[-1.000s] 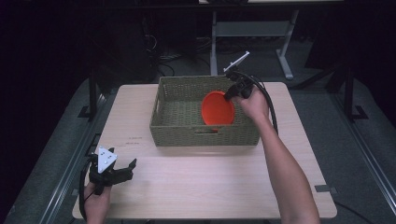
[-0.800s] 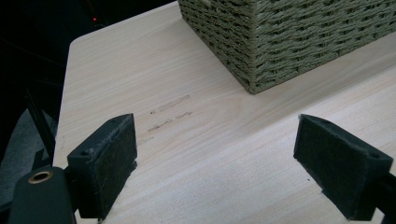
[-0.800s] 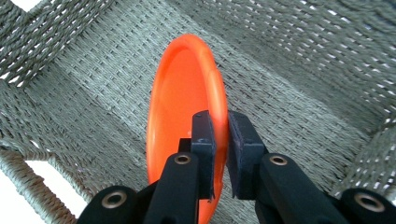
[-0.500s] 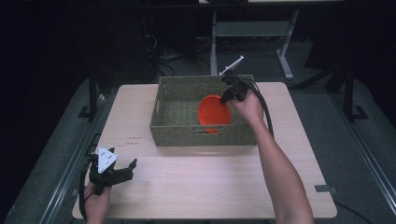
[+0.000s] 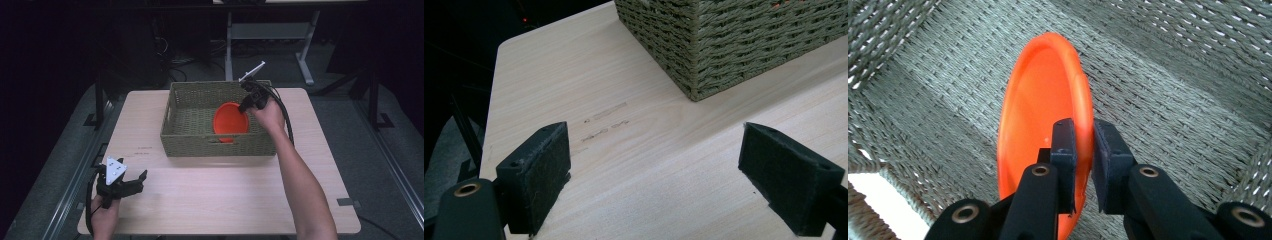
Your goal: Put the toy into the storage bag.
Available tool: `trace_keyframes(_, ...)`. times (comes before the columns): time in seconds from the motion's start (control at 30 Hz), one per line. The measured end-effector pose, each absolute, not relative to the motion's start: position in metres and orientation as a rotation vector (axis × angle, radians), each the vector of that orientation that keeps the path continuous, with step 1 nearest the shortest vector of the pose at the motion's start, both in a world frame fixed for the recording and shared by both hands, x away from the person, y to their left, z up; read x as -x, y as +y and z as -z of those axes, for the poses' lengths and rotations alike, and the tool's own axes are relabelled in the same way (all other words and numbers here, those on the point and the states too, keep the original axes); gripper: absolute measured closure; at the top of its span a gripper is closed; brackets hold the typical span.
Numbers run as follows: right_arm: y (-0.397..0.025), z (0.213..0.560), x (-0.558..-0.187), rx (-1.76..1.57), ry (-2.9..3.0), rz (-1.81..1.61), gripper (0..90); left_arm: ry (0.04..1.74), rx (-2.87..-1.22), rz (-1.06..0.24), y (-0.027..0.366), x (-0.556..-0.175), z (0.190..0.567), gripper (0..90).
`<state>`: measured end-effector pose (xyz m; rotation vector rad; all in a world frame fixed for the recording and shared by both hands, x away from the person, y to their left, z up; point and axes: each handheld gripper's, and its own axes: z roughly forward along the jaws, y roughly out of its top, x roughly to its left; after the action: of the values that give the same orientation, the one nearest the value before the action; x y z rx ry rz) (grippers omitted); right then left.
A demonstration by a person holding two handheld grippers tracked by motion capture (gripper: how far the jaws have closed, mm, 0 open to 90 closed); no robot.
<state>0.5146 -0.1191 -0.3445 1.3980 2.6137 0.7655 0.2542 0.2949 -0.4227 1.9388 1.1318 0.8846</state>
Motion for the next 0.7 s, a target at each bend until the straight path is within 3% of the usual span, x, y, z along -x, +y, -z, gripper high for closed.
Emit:
trace_keyframes(0.2,-0.1219,0.3499,-0.5171,-1.431,2.611,-0.743,71.5,1.137,-1.940,-0.884,0.2965,-0.2552,0.4229,12.9)
trace_keyframes(0.4,-0.1233,0.3515,-0.5178,-1.433,2.622,-0.720,70.9,1.130,-1.938,-0.883,0.2952,-0.2550,0.4231,12.8)
trace_keyframes(0.53,-0.1226,0.3523,-0.5180,-1.433,2.635,-0.726,64.0,1.128,-1.936,-0.880,0.2954,-0.2548,0.4232,12.8)
trace_keyframes(0.7,-0.1231,0.3524,-0.5177,-1.437,2.637,-0.712,62.0,1.133,-1.936,-0.883,0.2964,-0.2539,0.4227,12.9)
